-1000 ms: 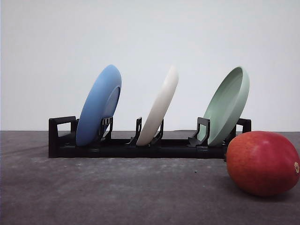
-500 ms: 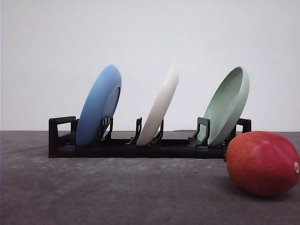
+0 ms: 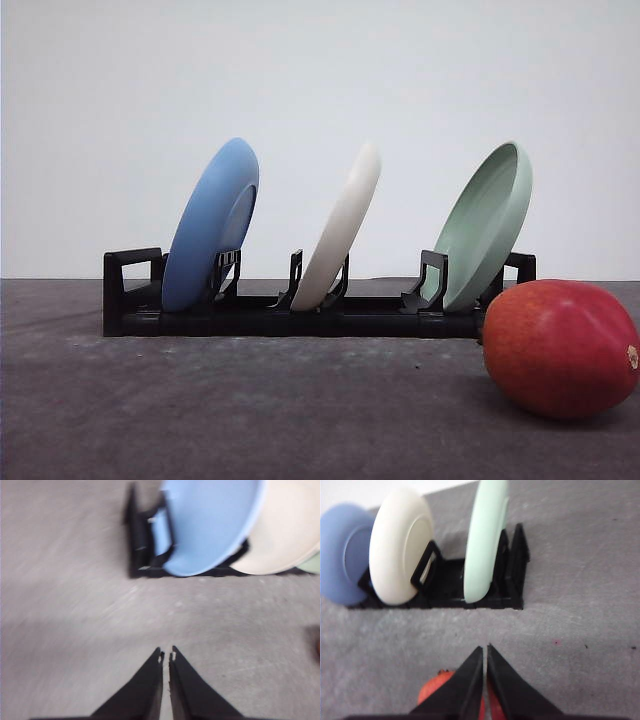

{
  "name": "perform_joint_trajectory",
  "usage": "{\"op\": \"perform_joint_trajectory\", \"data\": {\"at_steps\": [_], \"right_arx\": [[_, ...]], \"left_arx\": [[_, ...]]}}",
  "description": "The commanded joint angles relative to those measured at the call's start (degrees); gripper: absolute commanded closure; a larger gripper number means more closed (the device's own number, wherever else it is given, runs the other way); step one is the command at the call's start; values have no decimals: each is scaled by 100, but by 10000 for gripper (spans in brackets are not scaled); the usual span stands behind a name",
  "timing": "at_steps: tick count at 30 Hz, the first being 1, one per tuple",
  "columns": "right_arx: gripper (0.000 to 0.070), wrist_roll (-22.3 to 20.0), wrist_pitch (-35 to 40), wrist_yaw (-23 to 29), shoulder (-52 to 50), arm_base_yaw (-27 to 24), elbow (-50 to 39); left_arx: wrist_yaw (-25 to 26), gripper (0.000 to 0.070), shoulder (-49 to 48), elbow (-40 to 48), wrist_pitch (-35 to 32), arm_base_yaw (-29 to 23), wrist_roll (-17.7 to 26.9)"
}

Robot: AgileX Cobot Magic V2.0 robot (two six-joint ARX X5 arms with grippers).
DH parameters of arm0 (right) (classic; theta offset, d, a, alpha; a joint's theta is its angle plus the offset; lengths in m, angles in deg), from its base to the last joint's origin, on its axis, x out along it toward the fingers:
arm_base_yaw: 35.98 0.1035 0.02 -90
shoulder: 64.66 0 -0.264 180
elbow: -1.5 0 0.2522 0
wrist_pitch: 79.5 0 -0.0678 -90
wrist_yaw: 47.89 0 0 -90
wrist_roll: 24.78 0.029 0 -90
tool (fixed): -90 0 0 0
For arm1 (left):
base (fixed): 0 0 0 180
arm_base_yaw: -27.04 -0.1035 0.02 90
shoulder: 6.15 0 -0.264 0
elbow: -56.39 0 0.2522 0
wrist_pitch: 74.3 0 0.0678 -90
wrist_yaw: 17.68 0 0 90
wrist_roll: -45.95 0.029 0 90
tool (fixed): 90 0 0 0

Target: Place pomegranate in white plate

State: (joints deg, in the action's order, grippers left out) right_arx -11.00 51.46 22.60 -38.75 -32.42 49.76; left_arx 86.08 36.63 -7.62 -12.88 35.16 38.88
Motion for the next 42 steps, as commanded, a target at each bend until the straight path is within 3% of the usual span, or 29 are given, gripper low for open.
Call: {"op": "perform_joint_trajectory", "data": {"at_steps": [1,9,13,15,18,19,32,42], "right_arx": [[693,-361,78,96,-15,284,78],[691,-768,273,192,-15,1025,76],[674,-808,295,186,-15,1037,76],[556,-852,308,188,-15,1037,76],[344,-850,312,190,-18,1037,77],[341,-850,312,188,-19,1037,78],[340,-846,378,143,-22,1040,79],[340,-841,675,142,-22,1040,79]], "left_arx": [[43,698,66,-160,-171,220,253],[22,698,288,-170,-612,1363,1502],[23,694,297,-170,-690,1640,1692],[26,592,295,-170,-726,1704,1694],[26,262,295,-170,-797,1773,1690],[26,243,295,-170,-853,1807,1688],[21,276,1002,-170,-2313,2822,1839],[-368,276,2724,-172,-4575,3291,1679]]}}
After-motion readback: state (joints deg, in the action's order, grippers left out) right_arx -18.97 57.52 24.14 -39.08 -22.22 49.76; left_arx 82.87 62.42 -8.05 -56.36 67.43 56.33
